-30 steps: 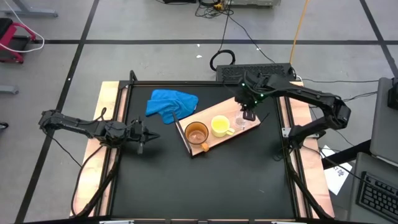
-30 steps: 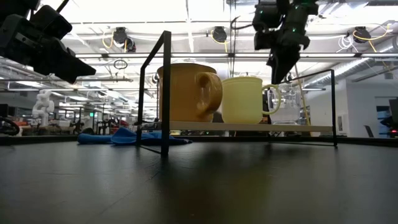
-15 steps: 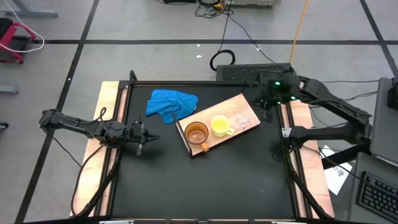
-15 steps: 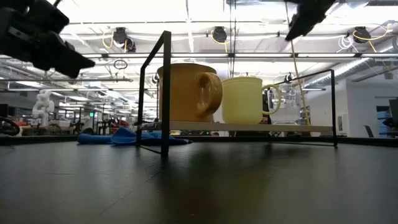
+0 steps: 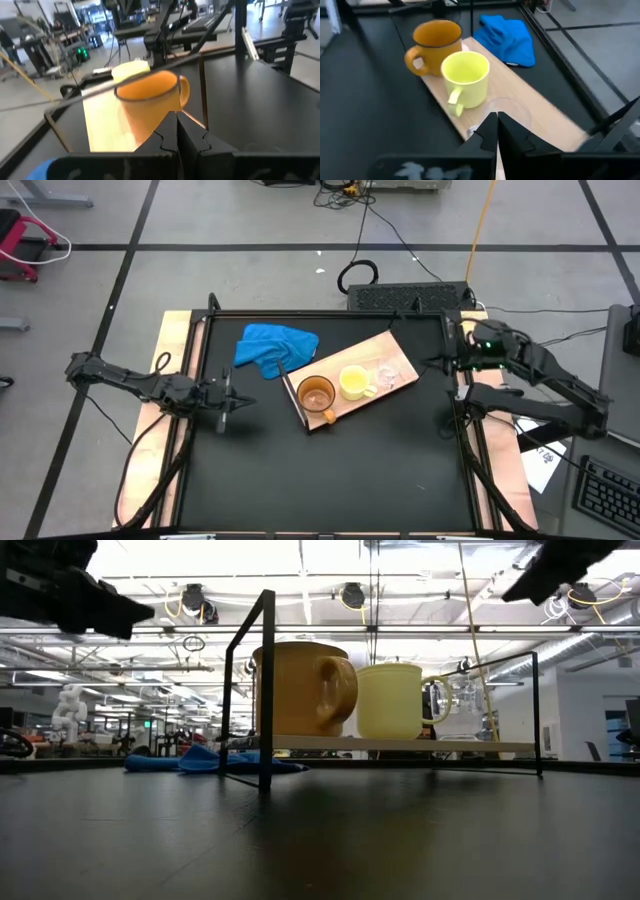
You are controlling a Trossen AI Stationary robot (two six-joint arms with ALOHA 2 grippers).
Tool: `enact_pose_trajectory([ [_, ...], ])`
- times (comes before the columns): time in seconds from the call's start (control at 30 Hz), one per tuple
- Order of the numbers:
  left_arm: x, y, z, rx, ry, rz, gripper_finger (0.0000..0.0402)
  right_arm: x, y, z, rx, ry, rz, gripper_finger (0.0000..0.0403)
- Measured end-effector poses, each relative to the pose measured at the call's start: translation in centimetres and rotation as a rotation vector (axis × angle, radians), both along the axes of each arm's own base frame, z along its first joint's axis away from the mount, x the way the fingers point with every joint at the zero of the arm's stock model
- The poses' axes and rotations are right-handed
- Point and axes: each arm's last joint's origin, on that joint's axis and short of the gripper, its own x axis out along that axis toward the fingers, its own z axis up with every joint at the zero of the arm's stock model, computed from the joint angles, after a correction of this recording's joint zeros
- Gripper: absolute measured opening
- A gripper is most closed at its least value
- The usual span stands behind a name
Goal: Stack small to large cups/mugs on shelf
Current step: Return to Home Position
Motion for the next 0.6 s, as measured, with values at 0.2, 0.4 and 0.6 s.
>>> enact_pose_trajectory([
  [0.2,0.0,0.0,0.2,0.012,-0.025,-0.007,0.0001,-0.8,0.6,-2.4,0.06,-0.075,0.017,0.0],
  [0.4,0.0,0.0,0.2,-0.014,-0.016,-0.008,0.0,-1.2,1.0,-3.3,0.094,-0.17,0.034,0.0],
  [0.6,0.0,0.0,0.2,-0.072,-0.014,0.004,0.0,-1.7,1.2,-3.4,0.105,-0.208,0.026,0.0],
])
